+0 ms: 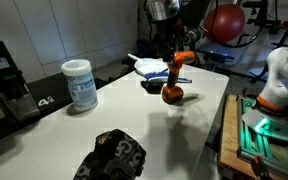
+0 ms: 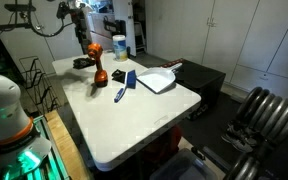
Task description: Place the drill upright
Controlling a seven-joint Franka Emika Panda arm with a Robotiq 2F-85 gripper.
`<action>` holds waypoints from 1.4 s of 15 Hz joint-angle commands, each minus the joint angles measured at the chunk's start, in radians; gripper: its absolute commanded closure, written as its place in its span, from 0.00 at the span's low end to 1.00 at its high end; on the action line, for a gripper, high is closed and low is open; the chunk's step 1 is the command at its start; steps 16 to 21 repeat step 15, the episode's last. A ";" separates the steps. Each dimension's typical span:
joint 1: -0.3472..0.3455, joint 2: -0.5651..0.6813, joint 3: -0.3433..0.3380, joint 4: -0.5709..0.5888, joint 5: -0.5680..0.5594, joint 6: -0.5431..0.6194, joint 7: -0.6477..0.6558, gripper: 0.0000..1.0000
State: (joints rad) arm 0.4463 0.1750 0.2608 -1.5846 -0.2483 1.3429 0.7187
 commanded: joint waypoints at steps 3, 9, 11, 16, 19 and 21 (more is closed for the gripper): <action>-0.060 -0.148 0.011 -0.100 0.085 0.107 -0.166 0.00; -0.110 -0.272 0.005 -0.147 0.162 0.040 -0.216 0.00; -0.130 -0.317 0.004 -0.184 0.146 0.043 -0.207 0.00; -0.146 -0.292 0.024 -0.143 0.131 0.034 -0.195 0.00; -0.146 -0.292 0.024 -0.143 0.131 0.034 -0.195 0.00; -0.146 -0.292 0.024 -0.143 0.131 0.034 -0.195 0.00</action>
